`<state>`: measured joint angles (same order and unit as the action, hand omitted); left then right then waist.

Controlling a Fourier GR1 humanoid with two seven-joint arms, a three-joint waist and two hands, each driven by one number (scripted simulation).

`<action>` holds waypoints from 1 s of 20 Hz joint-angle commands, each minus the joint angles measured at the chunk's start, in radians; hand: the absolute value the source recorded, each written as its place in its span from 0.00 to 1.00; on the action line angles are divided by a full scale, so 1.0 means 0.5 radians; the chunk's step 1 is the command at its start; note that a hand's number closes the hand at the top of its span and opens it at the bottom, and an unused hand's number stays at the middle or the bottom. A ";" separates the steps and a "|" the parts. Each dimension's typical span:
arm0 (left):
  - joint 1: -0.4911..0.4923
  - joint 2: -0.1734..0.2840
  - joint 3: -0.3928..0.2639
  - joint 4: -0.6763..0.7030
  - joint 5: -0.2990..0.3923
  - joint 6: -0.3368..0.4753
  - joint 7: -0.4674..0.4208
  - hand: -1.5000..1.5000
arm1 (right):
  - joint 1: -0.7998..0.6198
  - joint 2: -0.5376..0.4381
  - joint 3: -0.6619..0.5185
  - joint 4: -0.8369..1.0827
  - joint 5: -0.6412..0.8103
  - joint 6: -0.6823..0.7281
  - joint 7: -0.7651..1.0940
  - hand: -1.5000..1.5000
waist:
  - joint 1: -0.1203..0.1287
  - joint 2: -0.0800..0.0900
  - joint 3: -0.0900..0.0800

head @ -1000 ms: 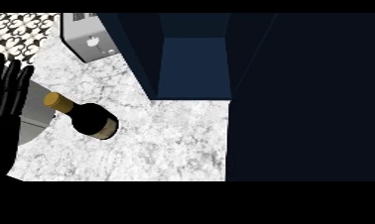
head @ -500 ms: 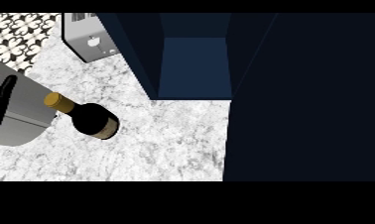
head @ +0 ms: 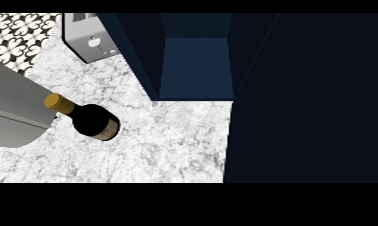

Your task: Pick up the wine, place it into the cabinet and close the cabinet

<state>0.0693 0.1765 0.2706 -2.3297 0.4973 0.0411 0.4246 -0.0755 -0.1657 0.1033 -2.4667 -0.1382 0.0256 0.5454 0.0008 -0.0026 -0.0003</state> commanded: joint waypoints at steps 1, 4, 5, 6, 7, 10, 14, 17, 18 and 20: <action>-0.128 0.075 0.082 -0.079 0.024 0.138 0.171 0.00 | -0.129 0.017 0.030 -0.234 0.004 -0.109 0.254 0.00 | -0.002 0.001 0.000; -0.141 0.086 0.082 0.018 0.030 0.092 0.137 0.00 | -0.240 -0.029 0.022 -0.378 -0.021 -0.182 0.528 0.00 | -0.009 -0.001 -0.001; -0.070 0.007 -0.019 0.005 -0.061 0.072 0.088 0.00 | -0.179 0.023 0.082 -0.331 0.099 -0.201 0.438 0.00 | -0.007 0.001 0.000; -0.209 0.102 0.013 -0.004 -0.057 0.143 0.198 0.00 | -0.200 0.014 0.071 -0.282 0.071 -0.167 0.392 0.00 | -0.009 0.001 0.000; -0.198 0.130 0.064 -0.026 -0.024 0.169 0.252 0.00 | -0.213 -0.046 -0.007 -0.401 -0.029 -0.169 0.533 0.00 | -0.013 -0.001 0.000; -0.101 0.112 0.085 -0.123 0.033 0.142 0.289 0.00 | -0.448 -0.068 -0.159 -0.326 -0.088 -0.243 0.649 0.00 | 0.000 -0.003 0.000; -0.329 0.144 0.041 0.183 -0.123 0.195 0.242 0.00 | -0.421 -0.067 -0.105 -0.350 -0.047 -0.234 0.685 0.00 | -0.017 0.001 0.001; -0.234 0.029 -0.024 0.243 -0.157 0.130 0.088 0.00 | -0.660 -0.105 -0.148 -0.391 -0.046 -0.326 0.898 0.00 | -0.018 -0.002 -0.001; -0.294 0.027 -0.028 0.230 -0.209 0.204 0.107 0.00 | -0.604 -0.096 -0.124 -0.359 0.019 -0.308 0.840 0.00 | -0.015 0.000 0.000; -0.257 -0.019 -0.071 0.303 -0.316 0.198 0.010 0.00 | -0.774 -0.127 -0.166 -0.282 -0.052 -0.313 0.911 0.00 | -0.014 0.000 -0.001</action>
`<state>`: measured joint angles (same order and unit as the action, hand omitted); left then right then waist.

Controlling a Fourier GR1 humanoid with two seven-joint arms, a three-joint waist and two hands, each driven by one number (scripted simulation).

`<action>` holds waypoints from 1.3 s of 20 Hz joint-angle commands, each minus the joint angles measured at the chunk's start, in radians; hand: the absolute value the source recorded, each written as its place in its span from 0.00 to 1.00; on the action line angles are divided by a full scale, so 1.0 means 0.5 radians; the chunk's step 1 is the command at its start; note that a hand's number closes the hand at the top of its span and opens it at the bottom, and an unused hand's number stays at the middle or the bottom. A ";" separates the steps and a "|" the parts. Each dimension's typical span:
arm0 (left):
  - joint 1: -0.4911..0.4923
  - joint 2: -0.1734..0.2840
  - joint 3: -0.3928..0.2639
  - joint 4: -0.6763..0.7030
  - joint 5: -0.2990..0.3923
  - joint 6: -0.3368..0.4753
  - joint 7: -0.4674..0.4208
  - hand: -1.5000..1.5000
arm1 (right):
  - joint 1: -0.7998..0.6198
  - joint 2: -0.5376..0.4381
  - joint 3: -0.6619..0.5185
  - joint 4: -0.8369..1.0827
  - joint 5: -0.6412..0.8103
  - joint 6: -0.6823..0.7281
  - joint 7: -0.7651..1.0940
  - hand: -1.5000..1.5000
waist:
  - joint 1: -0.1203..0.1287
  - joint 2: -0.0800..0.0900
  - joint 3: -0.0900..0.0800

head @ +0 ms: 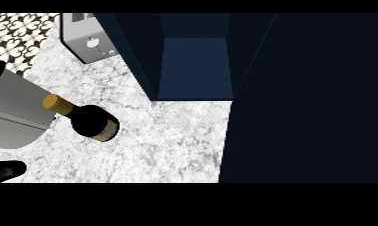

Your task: Pick up the wine, place it into the cabinet and close the cabinet

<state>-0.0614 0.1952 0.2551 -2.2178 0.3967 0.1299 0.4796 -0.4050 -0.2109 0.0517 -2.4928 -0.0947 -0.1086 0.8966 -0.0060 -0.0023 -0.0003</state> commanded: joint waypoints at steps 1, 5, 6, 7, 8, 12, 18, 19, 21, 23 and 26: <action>0.052 -0.032 -0.020 -0.051 -0.109 0.044 -0.022 0.00 | 0.025 -0.036 -0.030 -0.345 -0.109 -0.015 0.209 0.00 | 0.001 -0.003 0.000; 0.037 -0.115 -0.088 0.236 -0.239 0.008 -0.246 0.00 | -0.191 -0.082 -0.199 -0.163 -0.216 -0.012 0.195 0.00 | -0.001 0.002 0.000; -0.004 0.026 0.105 0.195 -0.006 -0.068 -0.117 0.00 | -0.248 -0.032 -0.018 -0.121 -0.042 -0.075 0.243 0.00 | 0.014 0.000 -0.001; 0.048 -0.056 0.026 0.207 -0.101 -0.030 -0.175 0.00 | -0.139 -0.037 -0.133 -0.232 -0.207 -0.031 0.231 0.00 | 0.004 0.000 0.000; -0.079 -0.015 0.048 0.359 -0.130 -0.028 -0.223 0.00 | -0.062 0.032 0.109 -0.302 0.011 -0.061 0.216 0.00 | -0.006 0.001 -0.001; 0.082 -0.063 0.026 0.279 -0.118 -0.070 -0.221 0.00 | -0.135 -0.019 -0.109 -0.195 -0.129 -0.035 0.197 0.00 | 0.010 0.001 0.001; 0.129 -0.096 0.052 0.723 -0.168 -0.272 -0.604 0.00 | -0.326 -0.070 -0.120 -0.175 -0.163 -0.050 0.356 0.00 | -0.001 0.001 -0.001; 0.258 -0.116 0.019 0.592 -0.172 -0.271 -0.531 0.00 | -0.185 -0.080 -0.216 -0.316 -0.266 -0.018 0.360 0.00 | -0.002 -0.002 0.001; 0.280 -0.150 0.040 0.779 -0.187 -0.331 -0.713 0.00 | -0.281 -0.067 -0.216 -0.227 -0.209 -0.056 0.335 0.00 | 0.001 0.000 -0.001; 0.255 -0.205 -0.014 0.880 -0.282 -0.301 -0.810 0.00 | -0.372 -0.071 -0.121 -0.171 -0.138 -0.083 0.422 0.00 | 0.000 0.000 -0.001; 0.155 -0.134 0.057 1.034 -0.254 -0.330 -0.844 0.00 | -0.374 -0.045 -0.047 -0.192 -0.045 -0.110 0.399 0.00 | 0.000 0.001 -0.001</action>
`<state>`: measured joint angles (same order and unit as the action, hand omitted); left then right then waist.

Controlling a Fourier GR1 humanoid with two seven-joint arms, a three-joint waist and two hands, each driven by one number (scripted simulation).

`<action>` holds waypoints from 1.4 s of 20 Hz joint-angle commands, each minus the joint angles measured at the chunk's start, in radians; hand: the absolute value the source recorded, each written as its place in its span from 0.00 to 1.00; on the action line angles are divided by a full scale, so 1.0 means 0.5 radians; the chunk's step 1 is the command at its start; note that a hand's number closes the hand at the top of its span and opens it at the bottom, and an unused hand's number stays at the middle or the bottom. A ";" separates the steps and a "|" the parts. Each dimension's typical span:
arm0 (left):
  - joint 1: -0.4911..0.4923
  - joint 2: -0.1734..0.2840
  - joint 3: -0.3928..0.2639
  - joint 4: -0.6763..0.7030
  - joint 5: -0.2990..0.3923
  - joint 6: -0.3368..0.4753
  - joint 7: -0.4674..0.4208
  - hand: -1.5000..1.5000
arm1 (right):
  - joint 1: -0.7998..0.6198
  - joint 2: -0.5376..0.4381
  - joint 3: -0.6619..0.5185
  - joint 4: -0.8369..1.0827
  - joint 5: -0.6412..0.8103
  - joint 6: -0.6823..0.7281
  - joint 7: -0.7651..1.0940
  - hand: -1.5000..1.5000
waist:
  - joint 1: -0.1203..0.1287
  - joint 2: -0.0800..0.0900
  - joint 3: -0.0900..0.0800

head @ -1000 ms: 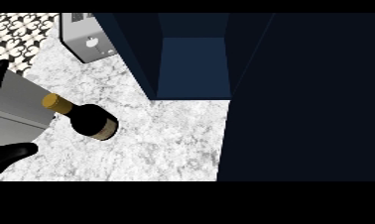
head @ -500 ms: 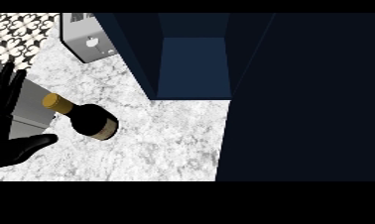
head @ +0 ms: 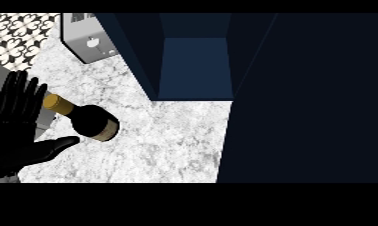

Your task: Pick up the wine, place it into the cabinet and close the cabinet

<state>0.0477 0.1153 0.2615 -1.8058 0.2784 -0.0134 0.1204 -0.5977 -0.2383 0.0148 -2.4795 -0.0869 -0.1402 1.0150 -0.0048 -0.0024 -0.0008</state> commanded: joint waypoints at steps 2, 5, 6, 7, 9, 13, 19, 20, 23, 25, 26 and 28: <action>0.182 -0.046 0.015 0.157 -0.035 -0.129 -0.283 0.00 | 0.134 -0.007 -0.024 -0.373 -0.146 -0.023 0.208 0.00 | -0.005 -0.003 0.001; 0.122 -0.011 0.037 0.291 -0.022 -0.172 -0.310 0.00 | 0.004 -0.020 -0.026 -0.277 -0.139 -0.046 0.234 0.00 | -0.002 -0.002 0.000; 0.043 0.074 0.131 0.378 0.063 -0.223 -0.301 0.00 | 0.130 -0.020 -0.098 -0.292 -0.227 0.015 0.146 0.00 | -0.005 0.001 0.001; 0.058 -0.023 0.034 0.445 -0.045 -0.191 -0.407 0.00 | -0.092 0.006 0.018 -0.177 -0.055 -0.102 0.218 0.00 | 0.000 -0.001 -0.001; 0.137 -0.044 0.040 0.511 -0.060 -0.233 -0.515 0.00 | 0.226 0.046 0.041 -0.328 -0.104 -0.003 0.086 0.00 | -0.004 0.001 0.001; -0.030 0.090 0.150 0.708 0.050 -0.300 -0.450 0.00 | -0.138 -0.062 -0.126 -0.215 -0.169 -0.092 0.293 0.00 | -0.005 -0.002 0.000; -0.074 0.000 0.082 1.036 -0.073 -0.314 -0.734 0.00 | -0.017 -0.015 -0.012 -0.181 -0.124 -0.019 0.094 0.00 | -0.001 0.002 0.001; -0.035 0.035 0.123 1.142 -0.072 -0.374 -0.832 0.00 | 0.033 -0.012 -0.050 -0.270 -0.126 -0.052 0.143 0.00 | -0.006 0.001 0.000; -0.170 0.080 0.150 1.236 -0.068 -0.327 -0.777 0.00 | 0.069 -0.029 -0.064 -0.328 -0.185 -0.033 0.180 0.00 | -0.013 0.001 0.001; -0.087 0.033 0.150 1.303 -0.081 -0.351 -0.916 0.00 | -0.060 -0.084 -0.128 -0.317 -0.214 -0.059 0.279 0.00 | -0.011 -0.002 0.000; -0.178 0.069 0.154 1.461 -0.097 -0.385 -0.969 0.00 | 0.002 -0.060 -0.081 -0.245 -0.188 -0.030 0.198 0.00 | -0.010 0.002 0.000; -0.190 0.037 0.157 1.524 -0.061 -0.413 -1.013 0.00 | -0.032 -0.059 -0.090 -0.196 -0.197 -0.036 0.190 0.00 | -0.006 0.002 0.000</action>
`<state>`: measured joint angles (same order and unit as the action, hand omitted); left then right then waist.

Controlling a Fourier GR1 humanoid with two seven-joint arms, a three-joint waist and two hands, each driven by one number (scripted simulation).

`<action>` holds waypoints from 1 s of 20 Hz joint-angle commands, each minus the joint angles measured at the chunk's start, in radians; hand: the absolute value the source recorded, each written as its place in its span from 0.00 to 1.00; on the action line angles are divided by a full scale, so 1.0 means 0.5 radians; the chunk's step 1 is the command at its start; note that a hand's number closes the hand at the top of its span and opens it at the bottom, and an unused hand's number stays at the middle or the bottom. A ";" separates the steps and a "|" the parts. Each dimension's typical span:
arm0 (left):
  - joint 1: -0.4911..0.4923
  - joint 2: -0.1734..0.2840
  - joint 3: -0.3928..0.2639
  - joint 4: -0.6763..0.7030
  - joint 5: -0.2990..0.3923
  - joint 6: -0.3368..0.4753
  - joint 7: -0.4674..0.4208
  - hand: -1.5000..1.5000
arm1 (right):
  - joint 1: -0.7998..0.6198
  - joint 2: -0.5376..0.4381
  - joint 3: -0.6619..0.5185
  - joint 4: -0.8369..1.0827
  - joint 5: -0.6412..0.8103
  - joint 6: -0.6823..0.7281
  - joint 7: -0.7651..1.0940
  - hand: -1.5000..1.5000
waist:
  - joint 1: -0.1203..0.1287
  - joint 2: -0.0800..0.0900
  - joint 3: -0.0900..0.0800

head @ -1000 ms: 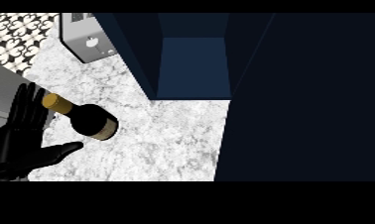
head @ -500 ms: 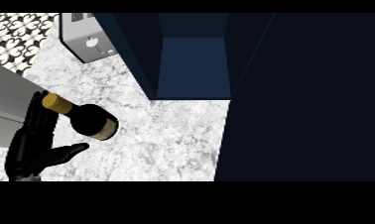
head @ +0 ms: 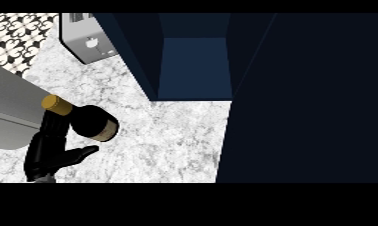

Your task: Pick up the wine, place it into the cabinet and close the cabinet

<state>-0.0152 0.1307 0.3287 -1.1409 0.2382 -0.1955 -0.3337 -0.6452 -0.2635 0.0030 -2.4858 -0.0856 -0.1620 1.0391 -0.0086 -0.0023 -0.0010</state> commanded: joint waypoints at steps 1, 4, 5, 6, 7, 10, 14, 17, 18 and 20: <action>-0.109 -0.035 0.010 0.260 0.005 -0.010 -0.108 0.00 | -0.089 -0.009 -0.064 -0.111 -0.191 -0.051 0.206 0.00 | -0.001 0.001 -0.001; -0.175 0.096 0.093 0.516 0.063 -0.177 -0.211 0.00 | 0.029 -0.034 -0.108 -0.233 -0.249 0.007 0.181 0.00 | -0.009 0.002 0.000; -0.015 0.018 0.053 0.290 0.111 -0.196 -0.143 0.00 | -0.033 -0.030 -0.025 -0.268 -0.131 -0.070 0.298 0.00 | 0.005 -0.006 0.001; -0.128 0.065 0.071 0.457 0.099 -0.234 -0.211 0.00 | 0.079 0.000 0.009 -0.266 -0.167 -0.013 0.187 0.00 | -0.002 0.000 0.000; -0.226 0.067 0.076 0.505 0.086 -0.154 -0.180 0.00 | -0.038 -0.015 -0.091 -0.179 -0.185 -0.063 0.205 0.00 | -0.001 0.000 0.000; -0.308 0.127 0.084 0.749 0.045 -0.242 -0.340 0.00 | 0.124 0.016 -0.012 -0.281 -0.181 -0.031 0.192 0.00 | -0.011 0.002 0.000; -0.405 0.127 0.060 0.975 -0.038 -0.216 -0.538 0.00 | 0.160 0.044 0.023 -0.232 -0.133 -0.021 0.083 0.00 | -0.006 0.004 0.000; -0.449 0.097 0.048 0.941 -0.026 -0.160 -0.517 0.00 | 0.007 -0.012 0.009 -0.267 -0.107 -0.089 0.273 0.00 | -0.004 -0.002 0.000; -0.500 0.033 0.044 1.067 -0.044 -0.136 -0.605 0.00 | 0.109 0.031 0.109 -0.257 -0.054 -0.060 0.180 0.00 | -0.010 0.002 -0.001; -0.532 0.115 0.110 1.032 0.080 -0.257 -0.476 1.00 | -0.054 0.001 0.065 -0.186 -0.085 -0.097 0.246 0.00 | 0.001 -0.003 -0.001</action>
<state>-0.2495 0.1809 0.3637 -0.6399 0.2372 -0.2973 -0.5930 -0.6310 -0.2563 0.0375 -2.4865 -0.0816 -0.1773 1.0341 -0.0120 -0.0014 -0.0012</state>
